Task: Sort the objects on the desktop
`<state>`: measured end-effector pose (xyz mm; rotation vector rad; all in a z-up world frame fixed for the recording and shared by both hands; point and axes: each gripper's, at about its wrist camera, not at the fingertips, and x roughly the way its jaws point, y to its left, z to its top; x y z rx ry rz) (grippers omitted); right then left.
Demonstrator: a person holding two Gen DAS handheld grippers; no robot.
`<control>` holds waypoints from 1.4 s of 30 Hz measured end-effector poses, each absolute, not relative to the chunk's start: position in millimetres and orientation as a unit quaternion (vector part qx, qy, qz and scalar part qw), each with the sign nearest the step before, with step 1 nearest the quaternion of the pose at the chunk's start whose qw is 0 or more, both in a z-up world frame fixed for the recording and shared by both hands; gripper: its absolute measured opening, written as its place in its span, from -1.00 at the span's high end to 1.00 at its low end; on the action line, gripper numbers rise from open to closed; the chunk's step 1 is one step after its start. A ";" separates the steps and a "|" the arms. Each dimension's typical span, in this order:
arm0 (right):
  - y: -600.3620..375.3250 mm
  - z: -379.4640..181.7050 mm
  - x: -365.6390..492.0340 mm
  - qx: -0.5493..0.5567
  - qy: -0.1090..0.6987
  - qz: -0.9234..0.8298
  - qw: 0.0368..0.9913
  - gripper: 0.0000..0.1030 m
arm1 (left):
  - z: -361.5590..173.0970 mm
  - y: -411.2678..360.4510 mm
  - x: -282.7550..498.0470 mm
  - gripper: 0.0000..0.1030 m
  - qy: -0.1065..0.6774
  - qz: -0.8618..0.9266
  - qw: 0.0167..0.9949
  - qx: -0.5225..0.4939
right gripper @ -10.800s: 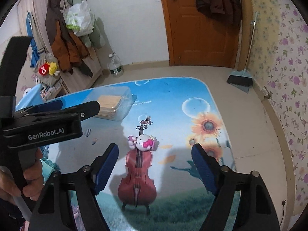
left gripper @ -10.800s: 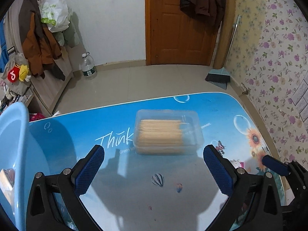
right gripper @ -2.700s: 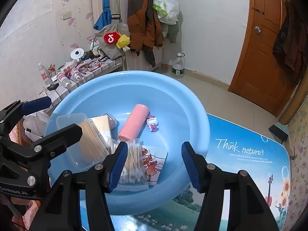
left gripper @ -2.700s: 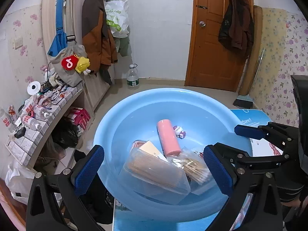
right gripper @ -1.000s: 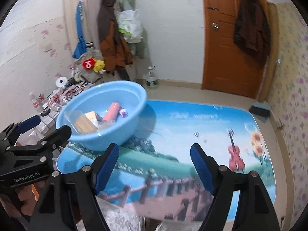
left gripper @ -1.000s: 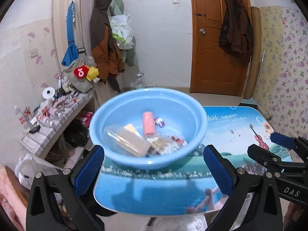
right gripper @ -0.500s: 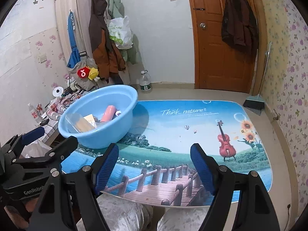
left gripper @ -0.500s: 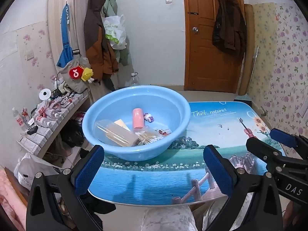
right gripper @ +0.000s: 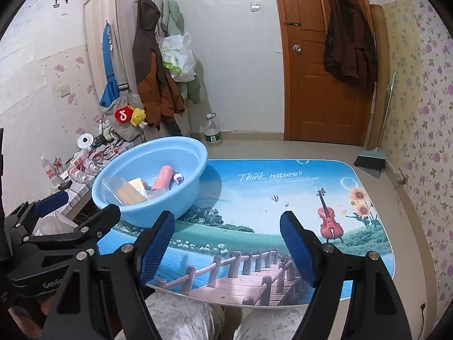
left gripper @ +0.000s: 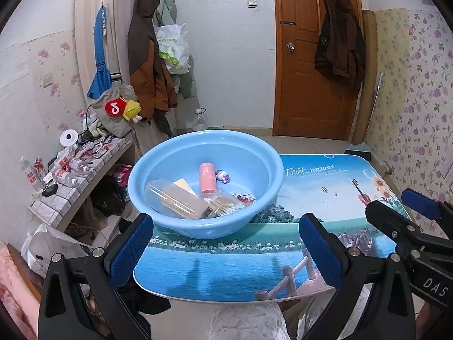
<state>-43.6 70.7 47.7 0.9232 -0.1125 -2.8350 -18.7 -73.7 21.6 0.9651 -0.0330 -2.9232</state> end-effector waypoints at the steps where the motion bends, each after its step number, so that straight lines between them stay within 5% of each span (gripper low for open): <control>1: 69.0 48.3 -43.8 0.310 -0.036 -0.947 0.078 -0.53 | 22.0 -74.1 -18.5 -1.00 -0.011 -0.949 0.033 0.313; 42: 39.5 137.9 -128.8 0.433 0.023 -0.899 0.066 -0.53 | 75.6 -95.3 -113.8 -1.00 0.004 -0.891 -0.002 0.453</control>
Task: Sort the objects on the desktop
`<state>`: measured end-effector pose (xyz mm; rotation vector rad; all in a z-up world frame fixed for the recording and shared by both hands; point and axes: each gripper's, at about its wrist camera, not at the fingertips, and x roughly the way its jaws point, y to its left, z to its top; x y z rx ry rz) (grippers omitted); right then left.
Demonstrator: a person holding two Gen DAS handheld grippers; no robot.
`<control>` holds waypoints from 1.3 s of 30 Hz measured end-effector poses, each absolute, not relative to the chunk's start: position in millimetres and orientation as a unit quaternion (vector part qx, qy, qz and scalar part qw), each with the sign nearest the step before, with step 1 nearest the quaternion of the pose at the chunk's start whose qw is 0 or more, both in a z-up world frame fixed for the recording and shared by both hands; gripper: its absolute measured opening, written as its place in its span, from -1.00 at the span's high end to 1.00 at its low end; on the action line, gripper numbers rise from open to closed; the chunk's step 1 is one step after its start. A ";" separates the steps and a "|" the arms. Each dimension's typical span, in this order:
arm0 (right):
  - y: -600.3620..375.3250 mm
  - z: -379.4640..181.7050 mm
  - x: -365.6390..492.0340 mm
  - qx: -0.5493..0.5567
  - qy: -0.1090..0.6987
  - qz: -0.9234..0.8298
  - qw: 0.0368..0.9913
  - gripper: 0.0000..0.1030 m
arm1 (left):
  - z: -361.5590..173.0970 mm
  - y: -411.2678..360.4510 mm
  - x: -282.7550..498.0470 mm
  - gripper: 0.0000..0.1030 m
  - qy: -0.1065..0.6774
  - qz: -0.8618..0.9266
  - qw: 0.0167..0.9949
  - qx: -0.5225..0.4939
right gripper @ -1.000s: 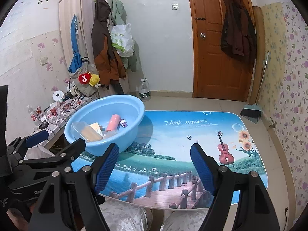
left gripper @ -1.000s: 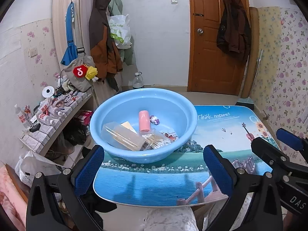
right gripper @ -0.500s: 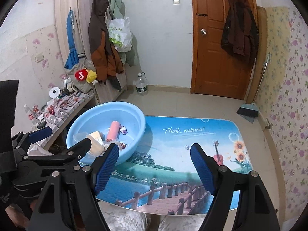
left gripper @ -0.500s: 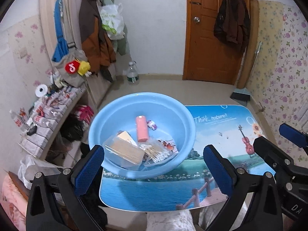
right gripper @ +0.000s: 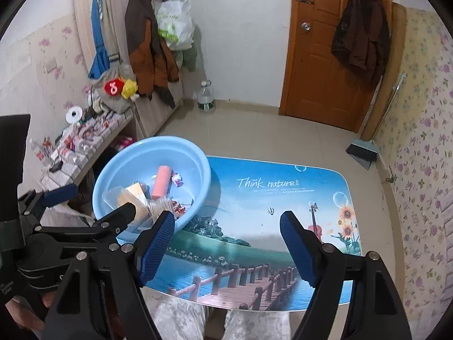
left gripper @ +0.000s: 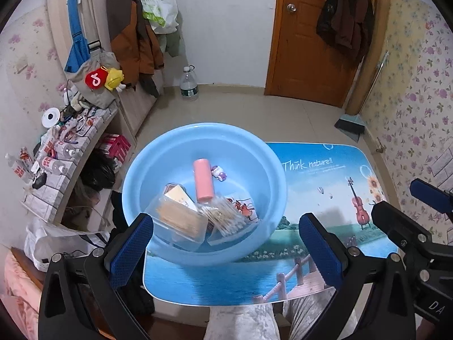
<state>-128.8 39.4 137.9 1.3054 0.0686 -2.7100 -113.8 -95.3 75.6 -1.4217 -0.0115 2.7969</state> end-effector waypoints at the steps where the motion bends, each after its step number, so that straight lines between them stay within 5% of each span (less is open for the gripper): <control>1: 39.0 137.4 -133.0 0.441 0.023 -0.894 0.070 -0.53 | 75.8 -95.2 -117.5 -1.00 -0.001 0.889 0.001 -0.458; 39: 91.5 131.9 -165.2 0.462 0.007 -0.885 0.046 -0.53 | 64.8 -40.7 -156.8 -0.99 0.011 0.873 0.025 -0.487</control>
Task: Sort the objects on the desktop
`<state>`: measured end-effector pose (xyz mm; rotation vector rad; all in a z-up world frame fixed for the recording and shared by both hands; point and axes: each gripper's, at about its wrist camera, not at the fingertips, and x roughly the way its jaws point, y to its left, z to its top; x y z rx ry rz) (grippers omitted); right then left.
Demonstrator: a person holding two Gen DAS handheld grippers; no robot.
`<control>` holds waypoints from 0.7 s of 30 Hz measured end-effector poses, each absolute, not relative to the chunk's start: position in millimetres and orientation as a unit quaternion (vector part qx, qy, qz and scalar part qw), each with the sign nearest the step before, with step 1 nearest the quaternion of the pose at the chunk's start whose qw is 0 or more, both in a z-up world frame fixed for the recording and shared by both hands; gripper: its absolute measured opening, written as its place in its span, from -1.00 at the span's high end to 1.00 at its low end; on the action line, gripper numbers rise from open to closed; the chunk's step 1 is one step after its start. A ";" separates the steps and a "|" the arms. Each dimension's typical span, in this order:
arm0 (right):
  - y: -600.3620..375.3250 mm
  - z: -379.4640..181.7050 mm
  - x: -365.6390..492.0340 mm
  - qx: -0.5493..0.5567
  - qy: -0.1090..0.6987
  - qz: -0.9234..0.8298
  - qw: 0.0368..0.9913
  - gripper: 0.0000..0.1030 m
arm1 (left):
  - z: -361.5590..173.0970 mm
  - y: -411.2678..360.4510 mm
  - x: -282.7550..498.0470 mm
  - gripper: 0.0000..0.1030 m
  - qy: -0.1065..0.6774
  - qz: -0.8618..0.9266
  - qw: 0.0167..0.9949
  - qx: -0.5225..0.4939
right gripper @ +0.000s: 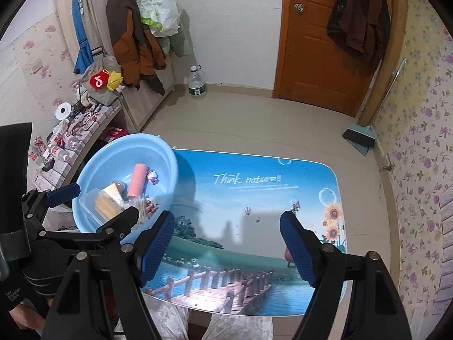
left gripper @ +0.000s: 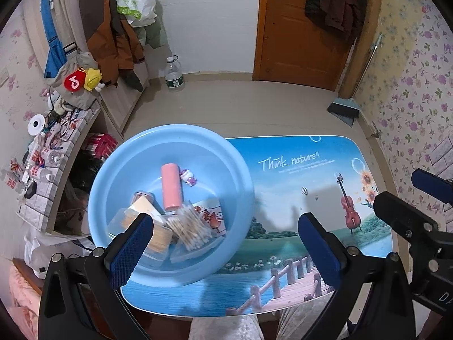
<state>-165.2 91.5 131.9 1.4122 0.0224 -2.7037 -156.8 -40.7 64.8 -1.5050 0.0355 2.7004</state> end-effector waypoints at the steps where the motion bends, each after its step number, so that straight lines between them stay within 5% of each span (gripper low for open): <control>1: 94.3 131.3 -164.8 0.463 0.004 -0.885 0.045 -0.53 | 64.3 -38.5 -156.6 -0.99 0.010 0.873 0.026 -0.487; 21: 111.8 129.8 -155.7 0.455 -0.011 -0.889 0.042 -0.53 | 65.0 -22.3 -150.5 -0.99 0.018 0.877 0.033 -0.478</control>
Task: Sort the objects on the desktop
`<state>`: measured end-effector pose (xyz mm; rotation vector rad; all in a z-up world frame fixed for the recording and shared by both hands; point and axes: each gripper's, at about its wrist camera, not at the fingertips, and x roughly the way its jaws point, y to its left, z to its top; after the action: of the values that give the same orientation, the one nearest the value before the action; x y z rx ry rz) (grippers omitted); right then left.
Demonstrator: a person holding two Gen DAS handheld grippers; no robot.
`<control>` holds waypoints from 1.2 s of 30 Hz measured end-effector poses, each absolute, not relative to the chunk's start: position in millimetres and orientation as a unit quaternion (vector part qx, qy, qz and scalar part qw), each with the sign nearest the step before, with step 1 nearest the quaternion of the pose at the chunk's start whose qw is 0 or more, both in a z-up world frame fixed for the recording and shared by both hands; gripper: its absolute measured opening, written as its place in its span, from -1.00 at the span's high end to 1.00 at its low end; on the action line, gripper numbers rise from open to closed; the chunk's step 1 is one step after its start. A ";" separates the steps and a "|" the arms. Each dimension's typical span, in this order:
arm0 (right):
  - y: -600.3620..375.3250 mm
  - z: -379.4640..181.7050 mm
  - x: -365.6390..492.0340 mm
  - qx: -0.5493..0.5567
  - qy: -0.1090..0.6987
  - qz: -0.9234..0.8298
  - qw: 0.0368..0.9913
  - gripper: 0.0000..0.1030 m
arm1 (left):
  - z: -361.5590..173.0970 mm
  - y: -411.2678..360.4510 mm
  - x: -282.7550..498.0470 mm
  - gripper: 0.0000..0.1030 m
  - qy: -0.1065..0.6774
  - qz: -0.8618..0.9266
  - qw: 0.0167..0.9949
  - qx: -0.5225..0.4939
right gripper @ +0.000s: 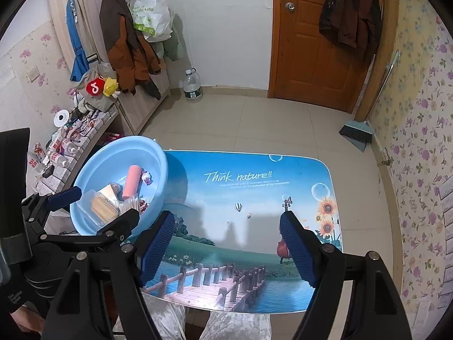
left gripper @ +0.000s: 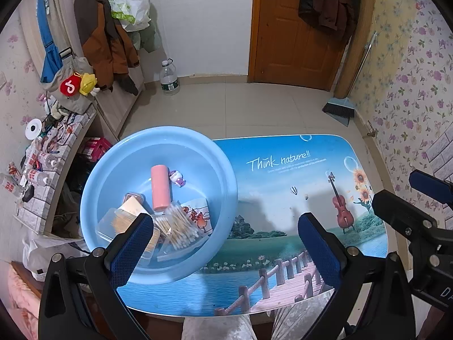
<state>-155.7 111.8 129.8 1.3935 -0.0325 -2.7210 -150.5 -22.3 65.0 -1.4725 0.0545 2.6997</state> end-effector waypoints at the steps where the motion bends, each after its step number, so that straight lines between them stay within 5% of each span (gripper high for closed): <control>1: 112.5 129.5 -154.9 0.453 -0.012 -0.890 0.042 -0.53 | 65.1 -22.2 -150.1 -0.99 0.018 0.878 0.032 -0.478; 36: 113.6 129.1 -152.2 0.449 -0.013 -0.893 0.037 -0.53 | 69.1 -19.2 -143.7 -0.99 0.033 0.887 0.022 -0.460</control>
<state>-152.2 113.6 129.1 1.3768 -0.0401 -2.7400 -143.7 -19.2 69.1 -1.4253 0.1023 2.7482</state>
